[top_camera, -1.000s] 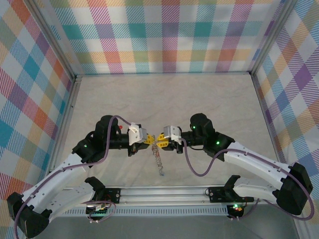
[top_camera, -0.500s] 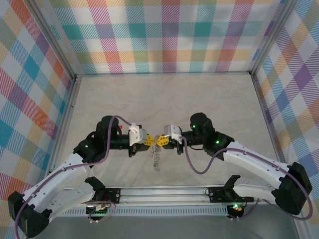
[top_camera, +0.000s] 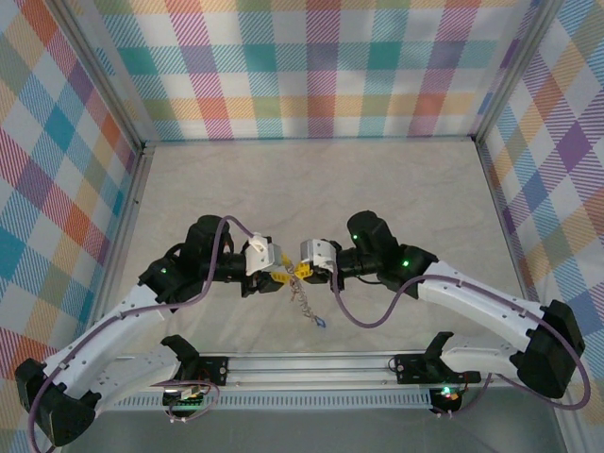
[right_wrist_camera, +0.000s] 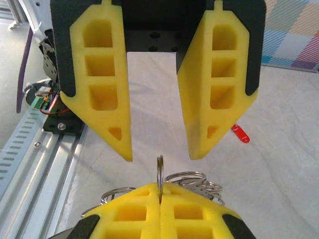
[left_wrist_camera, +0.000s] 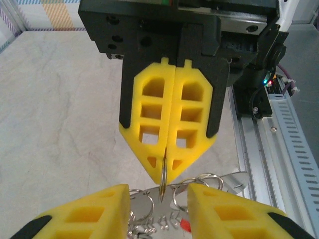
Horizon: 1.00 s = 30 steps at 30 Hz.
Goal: Put the keys on the keyring
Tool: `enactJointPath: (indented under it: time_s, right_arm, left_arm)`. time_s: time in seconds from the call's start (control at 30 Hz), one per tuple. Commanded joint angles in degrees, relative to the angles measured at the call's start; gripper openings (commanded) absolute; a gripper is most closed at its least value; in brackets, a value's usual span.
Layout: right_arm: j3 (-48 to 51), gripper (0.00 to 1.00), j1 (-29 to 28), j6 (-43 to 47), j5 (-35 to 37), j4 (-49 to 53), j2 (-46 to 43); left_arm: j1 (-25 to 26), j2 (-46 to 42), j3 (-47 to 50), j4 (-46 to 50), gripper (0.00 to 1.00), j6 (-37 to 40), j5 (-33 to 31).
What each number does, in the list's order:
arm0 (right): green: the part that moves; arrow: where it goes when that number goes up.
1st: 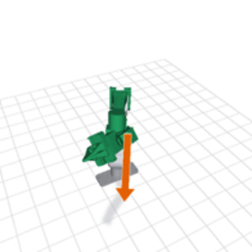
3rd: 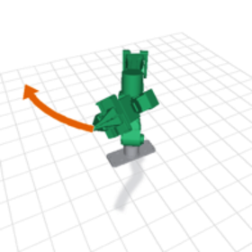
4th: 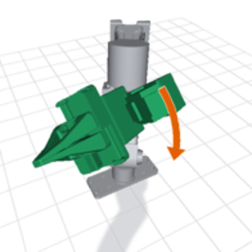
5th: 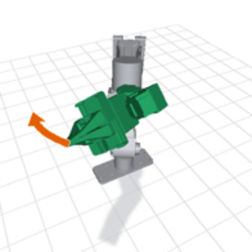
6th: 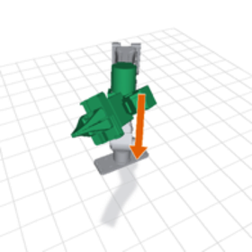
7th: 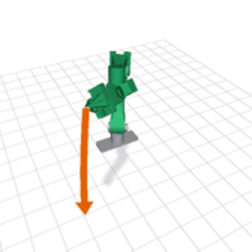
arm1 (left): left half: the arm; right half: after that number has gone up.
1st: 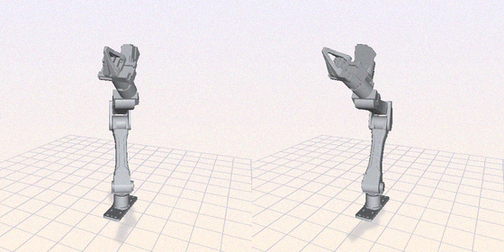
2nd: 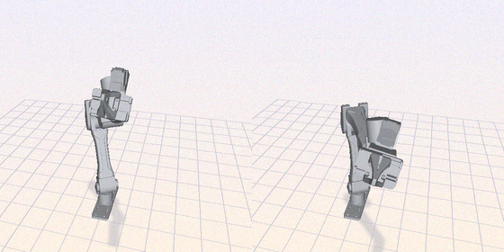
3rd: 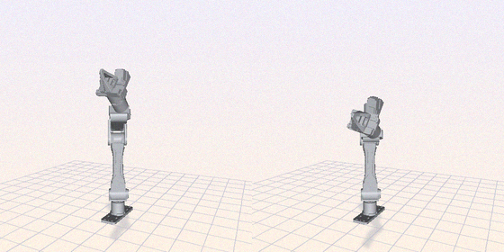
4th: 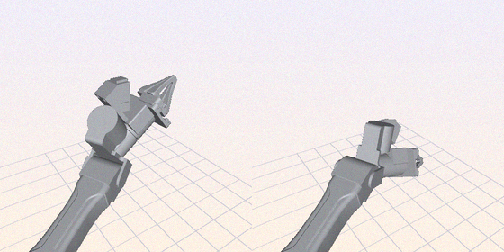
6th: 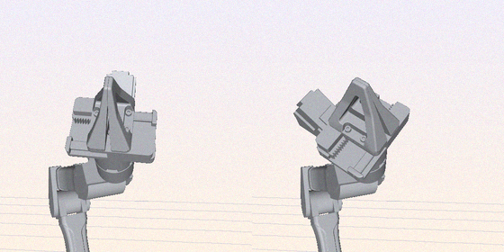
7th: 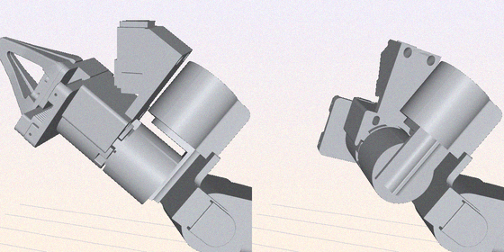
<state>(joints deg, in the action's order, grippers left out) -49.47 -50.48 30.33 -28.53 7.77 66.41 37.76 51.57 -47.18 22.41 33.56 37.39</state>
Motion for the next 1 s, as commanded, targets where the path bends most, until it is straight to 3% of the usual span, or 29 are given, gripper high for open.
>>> enactJointPath:
  time_s: [0.0,0.5,0.7,0.77,0.83,0.9,0.97]
  right_arm:
    - [-2.8,0.0,-0.8,1.7,1.6,0.5,0.7]
    - [-4.0,0.0,-2.4,0.9,2.7,-0.1,1.2]
    - [-3.5,0.0,-2.8,0.9,2.9,-0.5,1.0]
    - [-3.3,0.0,-2.9,0.9,2.7,-0.9,0.9]
    - [-2.7,0.0,-2.9,0.4,2.8,-1.2,0.7]
    - [-1.2,0.16,-2.5,1.0,2.2,-1.3,-0.5]
    - [0.7,0.22,-1.6,0.2,1.2,-2.3,-2.6]
  left_arm:
    - [0.7,0.7,-0.9,0.4,0.33,0.7,-1.0]
    - [1.0,3.1,-2.9,4.8,0.23,1.9,-1.8]
    - [1.2,4.0,-4.0,5.3,0.13,2.7,-1.2]
    - [1.3,4.1,-4.1,5.1,0.0,2.9,-0.4]
    - [1.3,4.1,-4.5,6.1,0.0,5.0,2.7]
    - [1.3,3.7,-4.1,5.2,0.0,5.1,5.0]
    - [1.3,2.3,-3.0,2.6,0.0,3.9,5.5]
